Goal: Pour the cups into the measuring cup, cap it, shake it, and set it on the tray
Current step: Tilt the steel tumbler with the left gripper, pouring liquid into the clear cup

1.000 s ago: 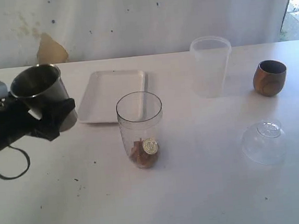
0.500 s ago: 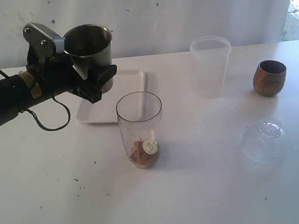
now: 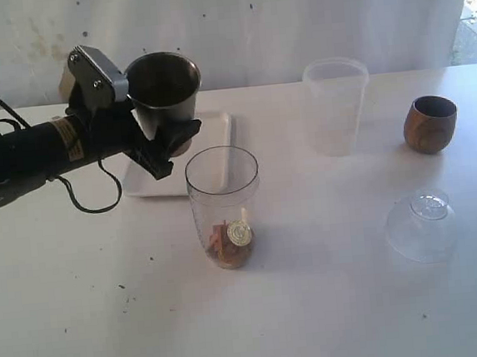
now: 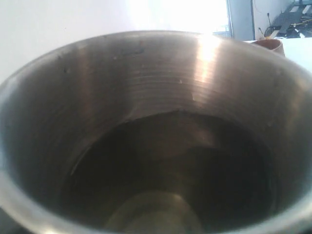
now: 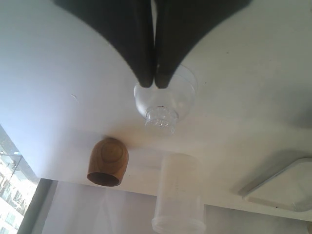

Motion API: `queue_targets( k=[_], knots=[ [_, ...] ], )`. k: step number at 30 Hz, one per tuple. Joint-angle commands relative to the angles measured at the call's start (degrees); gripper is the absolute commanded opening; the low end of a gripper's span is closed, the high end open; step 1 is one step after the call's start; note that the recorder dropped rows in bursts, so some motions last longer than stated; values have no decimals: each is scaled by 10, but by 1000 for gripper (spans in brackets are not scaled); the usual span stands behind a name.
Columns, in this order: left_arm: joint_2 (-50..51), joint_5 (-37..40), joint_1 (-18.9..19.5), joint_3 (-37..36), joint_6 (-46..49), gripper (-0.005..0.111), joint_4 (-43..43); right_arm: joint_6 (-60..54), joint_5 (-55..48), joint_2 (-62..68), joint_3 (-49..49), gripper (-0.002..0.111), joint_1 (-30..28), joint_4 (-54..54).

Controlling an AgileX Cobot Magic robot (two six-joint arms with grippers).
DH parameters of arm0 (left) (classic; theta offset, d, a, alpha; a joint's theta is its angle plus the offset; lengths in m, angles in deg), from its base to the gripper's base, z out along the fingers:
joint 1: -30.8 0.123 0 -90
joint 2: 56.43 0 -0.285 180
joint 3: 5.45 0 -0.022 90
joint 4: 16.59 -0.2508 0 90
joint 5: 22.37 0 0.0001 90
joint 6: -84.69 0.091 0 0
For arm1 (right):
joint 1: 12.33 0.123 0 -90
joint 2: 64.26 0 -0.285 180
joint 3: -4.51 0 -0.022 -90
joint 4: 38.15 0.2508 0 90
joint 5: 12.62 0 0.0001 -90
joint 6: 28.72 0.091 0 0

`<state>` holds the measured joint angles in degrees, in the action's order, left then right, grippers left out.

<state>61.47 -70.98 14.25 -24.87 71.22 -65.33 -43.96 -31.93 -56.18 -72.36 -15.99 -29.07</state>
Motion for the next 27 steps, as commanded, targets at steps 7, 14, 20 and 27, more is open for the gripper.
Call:
queue_targets(
  k=[7,14,20,27],
  knots=[
    [-7,-88,-2,10,140,0,-19,-5,1,-3,-3,0,1,1],
    [-7,-88,-2,10,169,0,-13,-5,1,-3,-3,0,1,1],
    [-7,-88,-2,11,163,0,7,-5,1,-3,-3,0,1,1],
    [-7,-83,-2,38,129,0,7,-5,1,-3,-3,0,1,1]
  ],
)
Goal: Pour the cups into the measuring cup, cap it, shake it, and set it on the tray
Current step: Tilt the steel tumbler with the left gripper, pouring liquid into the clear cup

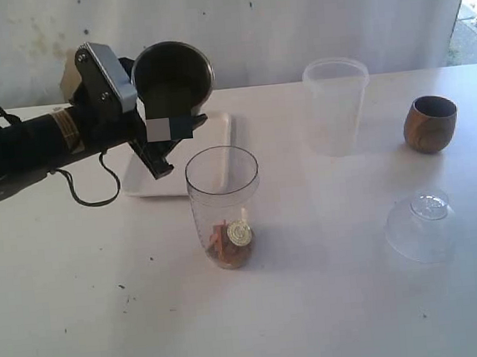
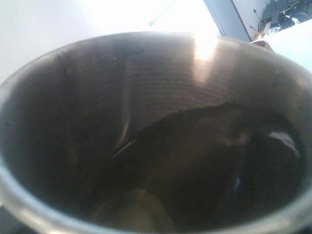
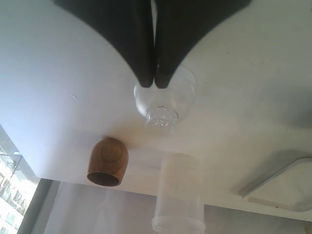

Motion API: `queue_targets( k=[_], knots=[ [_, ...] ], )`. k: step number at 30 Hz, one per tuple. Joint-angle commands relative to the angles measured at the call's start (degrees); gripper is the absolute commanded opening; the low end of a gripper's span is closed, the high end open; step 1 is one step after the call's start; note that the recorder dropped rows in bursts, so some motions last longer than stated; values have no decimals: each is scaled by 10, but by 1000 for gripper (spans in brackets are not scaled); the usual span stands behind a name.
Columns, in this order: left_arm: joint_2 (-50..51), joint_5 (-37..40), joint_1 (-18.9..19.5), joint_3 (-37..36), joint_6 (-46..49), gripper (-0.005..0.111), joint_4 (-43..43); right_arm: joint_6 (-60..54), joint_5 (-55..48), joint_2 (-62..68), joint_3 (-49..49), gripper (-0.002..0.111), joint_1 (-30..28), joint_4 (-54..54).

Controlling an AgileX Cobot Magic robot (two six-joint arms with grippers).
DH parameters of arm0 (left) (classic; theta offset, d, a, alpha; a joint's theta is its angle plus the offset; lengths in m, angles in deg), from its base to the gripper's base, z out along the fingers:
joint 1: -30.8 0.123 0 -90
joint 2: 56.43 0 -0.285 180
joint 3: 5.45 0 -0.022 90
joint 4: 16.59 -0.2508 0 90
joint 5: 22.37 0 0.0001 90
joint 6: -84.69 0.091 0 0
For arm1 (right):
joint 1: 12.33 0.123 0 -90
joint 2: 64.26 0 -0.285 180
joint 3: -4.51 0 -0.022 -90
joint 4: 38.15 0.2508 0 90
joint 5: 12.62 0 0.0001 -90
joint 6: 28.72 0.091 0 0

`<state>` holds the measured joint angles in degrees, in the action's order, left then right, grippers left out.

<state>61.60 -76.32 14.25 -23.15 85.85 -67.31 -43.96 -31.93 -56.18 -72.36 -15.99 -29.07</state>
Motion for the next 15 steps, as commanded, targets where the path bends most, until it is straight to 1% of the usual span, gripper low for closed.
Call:
queue_targets(
  k=[1,12,15],
  knots=[
    [-8,-30,-2,23,-18,0,27,-5,1,-3,-3,0,1,1],
    [-8,-29,-2,26,-12,0,-6,-5,1,-3,-3,0,1,1],
    [-8,-29,-2,26,8,0,-18,-5,1,-3,-3,0,1,1]
  ],
)
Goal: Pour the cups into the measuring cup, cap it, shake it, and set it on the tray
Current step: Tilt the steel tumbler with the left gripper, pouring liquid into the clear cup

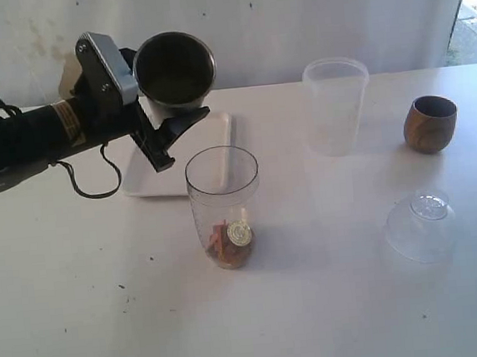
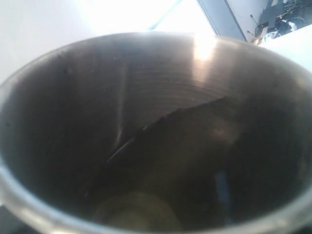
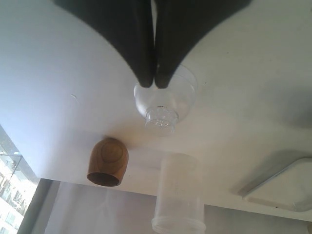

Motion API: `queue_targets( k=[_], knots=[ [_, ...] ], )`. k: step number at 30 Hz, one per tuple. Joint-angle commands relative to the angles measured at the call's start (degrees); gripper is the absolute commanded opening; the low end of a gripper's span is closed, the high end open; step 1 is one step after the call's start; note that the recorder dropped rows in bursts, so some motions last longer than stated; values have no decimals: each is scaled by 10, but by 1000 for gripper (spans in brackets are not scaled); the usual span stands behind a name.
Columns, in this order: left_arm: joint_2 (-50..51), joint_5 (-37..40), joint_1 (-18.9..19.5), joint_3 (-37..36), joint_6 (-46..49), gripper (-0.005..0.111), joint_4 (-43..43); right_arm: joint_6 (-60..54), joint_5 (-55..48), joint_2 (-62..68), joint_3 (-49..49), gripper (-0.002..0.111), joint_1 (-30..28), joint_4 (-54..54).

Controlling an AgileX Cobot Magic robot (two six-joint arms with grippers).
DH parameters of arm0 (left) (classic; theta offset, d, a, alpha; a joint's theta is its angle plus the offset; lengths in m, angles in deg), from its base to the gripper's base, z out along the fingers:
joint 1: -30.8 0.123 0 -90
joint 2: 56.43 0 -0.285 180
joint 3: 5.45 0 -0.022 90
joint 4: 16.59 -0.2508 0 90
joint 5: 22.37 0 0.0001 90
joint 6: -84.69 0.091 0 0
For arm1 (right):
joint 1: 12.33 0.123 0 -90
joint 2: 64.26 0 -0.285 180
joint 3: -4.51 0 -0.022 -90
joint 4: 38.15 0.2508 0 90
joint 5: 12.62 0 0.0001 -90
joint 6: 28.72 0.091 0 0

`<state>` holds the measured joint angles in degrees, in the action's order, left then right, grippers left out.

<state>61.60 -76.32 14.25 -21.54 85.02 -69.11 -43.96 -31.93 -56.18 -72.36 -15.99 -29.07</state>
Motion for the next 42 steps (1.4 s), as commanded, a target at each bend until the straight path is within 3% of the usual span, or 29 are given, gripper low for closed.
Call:
queue_targets(
  k=[1,9,42],
  knots=[
    [-8,-24,-2,10,21,0,-6,-5,1,-3,-3,0,1,1],
    [-8,11,-2,10,37,0,-49,-5,1,-3,-3,0,1,1],
    [-8,11,-2,10,288,0,-20,-5,1,-3,-3,0,1,1]
  ],
)
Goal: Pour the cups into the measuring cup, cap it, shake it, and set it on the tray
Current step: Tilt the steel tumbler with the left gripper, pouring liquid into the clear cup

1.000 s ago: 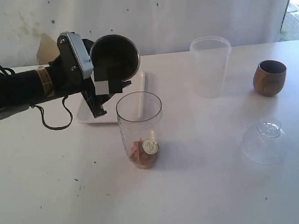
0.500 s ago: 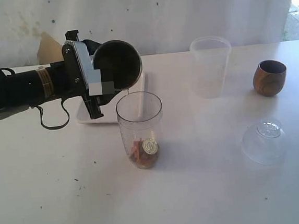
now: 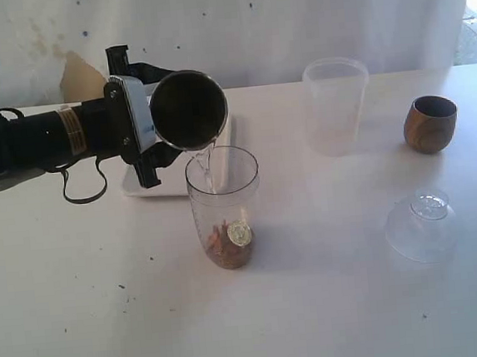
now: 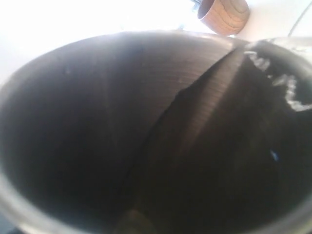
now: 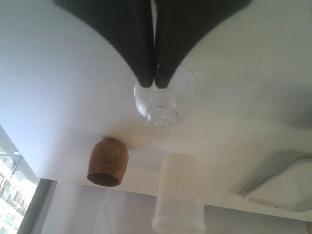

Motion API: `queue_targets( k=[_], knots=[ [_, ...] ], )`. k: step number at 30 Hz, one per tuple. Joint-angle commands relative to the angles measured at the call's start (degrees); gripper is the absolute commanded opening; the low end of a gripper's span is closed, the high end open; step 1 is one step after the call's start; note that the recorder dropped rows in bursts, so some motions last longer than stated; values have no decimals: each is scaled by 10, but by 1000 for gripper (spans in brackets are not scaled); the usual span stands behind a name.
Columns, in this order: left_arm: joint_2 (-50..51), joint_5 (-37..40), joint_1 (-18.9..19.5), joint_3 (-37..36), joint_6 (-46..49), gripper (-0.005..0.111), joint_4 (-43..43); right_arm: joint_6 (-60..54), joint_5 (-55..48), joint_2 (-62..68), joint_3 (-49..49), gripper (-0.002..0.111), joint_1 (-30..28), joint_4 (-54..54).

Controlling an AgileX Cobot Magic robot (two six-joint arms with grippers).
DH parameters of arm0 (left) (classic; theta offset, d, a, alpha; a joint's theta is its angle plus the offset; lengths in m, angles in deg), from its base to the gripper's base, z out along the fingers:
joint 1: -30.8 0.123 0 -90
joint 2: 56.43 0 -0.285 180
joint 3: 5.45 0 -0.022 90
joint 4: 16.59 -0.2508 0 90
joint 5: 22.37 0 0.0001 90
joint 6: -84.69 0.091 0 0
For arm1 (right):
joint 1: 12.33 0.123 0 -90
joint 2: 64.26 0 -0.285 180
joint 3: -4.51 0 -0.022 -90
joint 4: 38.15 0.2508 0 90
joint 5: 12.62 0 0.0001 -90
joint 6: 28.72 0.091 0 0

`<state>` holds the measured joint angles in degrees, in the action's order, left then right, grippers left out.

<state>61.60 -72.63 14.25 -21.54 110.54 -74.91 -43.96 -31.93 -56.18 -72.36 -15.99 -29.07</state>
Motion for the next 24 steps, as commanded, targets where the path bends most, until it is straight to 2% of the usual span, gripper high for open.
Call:
queue_targets(
  k=[1,24],
  knots=[
    [-8,-26,-2,10,42,0,41,-5,1,-3,-3,0,1,1],
    [-8,-28,-2,10,168,0,83,-5,1,-3,-3,0,1,1]
  ],
)
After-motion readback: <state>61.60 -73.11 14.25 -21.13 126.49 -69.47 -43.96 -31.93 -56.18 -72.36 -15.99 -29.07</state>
